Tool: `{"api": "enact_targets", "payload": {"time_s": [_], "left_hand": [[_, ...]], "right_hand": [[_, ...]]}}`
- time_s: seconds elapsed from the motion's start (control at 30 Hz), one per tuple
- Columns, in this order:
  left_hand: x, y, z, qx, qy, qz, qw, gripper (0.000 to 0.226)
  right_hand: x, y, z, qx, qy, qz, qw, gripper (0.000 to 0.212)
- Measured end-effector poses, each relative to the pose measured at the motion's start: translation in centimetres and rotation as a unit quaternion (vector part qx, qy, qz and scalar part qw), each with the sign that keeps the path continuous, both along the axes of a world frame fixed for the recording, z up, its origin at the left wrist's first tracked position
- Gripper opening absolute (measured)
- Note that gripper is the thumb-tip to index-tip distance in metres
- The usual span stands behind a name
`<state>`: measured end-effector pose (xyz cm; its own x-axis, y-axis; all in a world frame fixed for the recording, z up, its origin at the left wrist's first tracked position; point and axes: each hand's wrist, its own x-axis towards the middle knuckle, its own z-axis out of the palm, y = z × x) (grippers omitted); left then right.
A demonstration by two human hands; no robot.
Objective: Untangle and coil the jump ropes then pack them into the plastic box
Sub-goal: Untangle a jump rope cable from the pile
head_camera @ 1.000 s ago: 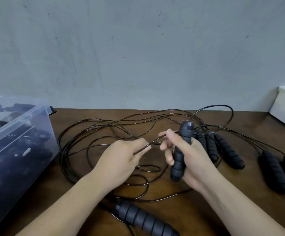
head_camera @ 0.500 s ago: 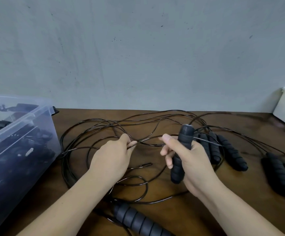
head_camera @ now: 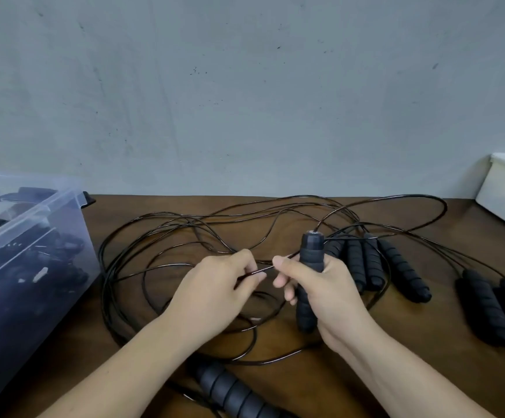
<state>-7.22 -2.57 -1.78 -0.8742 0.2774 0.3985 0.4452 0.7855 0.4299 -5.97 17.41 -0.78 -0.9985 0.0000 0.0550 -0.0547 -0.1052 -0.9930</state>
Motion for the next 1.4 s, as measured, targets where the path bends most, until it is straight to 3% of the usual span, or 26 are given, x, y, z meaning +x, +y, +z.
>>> {"api": "enact_targets", "payload": {"time_s": [0.2,0.3,0.4,0.53,0.67,0.8,1.03,1.2,1.4], "left_hand": [[-1.8,-2.9,0.9,0.068,-0.003,0.030,0.997,0.021],[-1.9,-3.3,1.2,0.077,0.001,0.008,0.997,0.020],[-1.5,-2.7,1.1,0.075,0.010,-0.005,0.997,0.019],[-1.0,-1.8,0.9,0.073,0.020,-0.013,0.997,0.018],[-0.3,-0.9,0.6,0.039,0.039,-0.059,0.997,0.015],[0.2,-0.4,0.2,0.010,0.038,-0.082,0.996,0.014],[-0.5,-1.2,0.7,0.059,0.019,-0.042,0.997,0.010],[-0.2,-1.1,0.9,0.066,0.018,-0.051,0.996,0.009],[0.5,0.0,0.6,0.036,0.046,-0.080,0.995,0.016]], "right_hand": [[-1.9,4.2,2.5,-0.153,-0.002,-0.111,0.982,0.016],[-2.3,5.1,2.7,-0.177,-0.004,-0.114,0.978,0.020],[-2.2,4.3,2.2,-0.169,-0.015,-0.080,0.982,0.021],[-1.4,2.2,1.3,-0.102,-0.006,-0.029,0.994,0.038],[-0.1,-0.1,-0.2,-0.033,0.003,0.032,0.999,0.024],[0.2,-0.4,-0.8,0.002,0.020,0.026,0.999,0.019],[-1.3,2.8,1.6,-0.103,0.026,-0.067,0.992,0.016],[-1.3,2.2,1.2,-0.144,-0.003,-0.031,0.989,0.020],[0.1,0.0,-0.4,-0.028,0.033,0.051,0.998,0.018]]}}
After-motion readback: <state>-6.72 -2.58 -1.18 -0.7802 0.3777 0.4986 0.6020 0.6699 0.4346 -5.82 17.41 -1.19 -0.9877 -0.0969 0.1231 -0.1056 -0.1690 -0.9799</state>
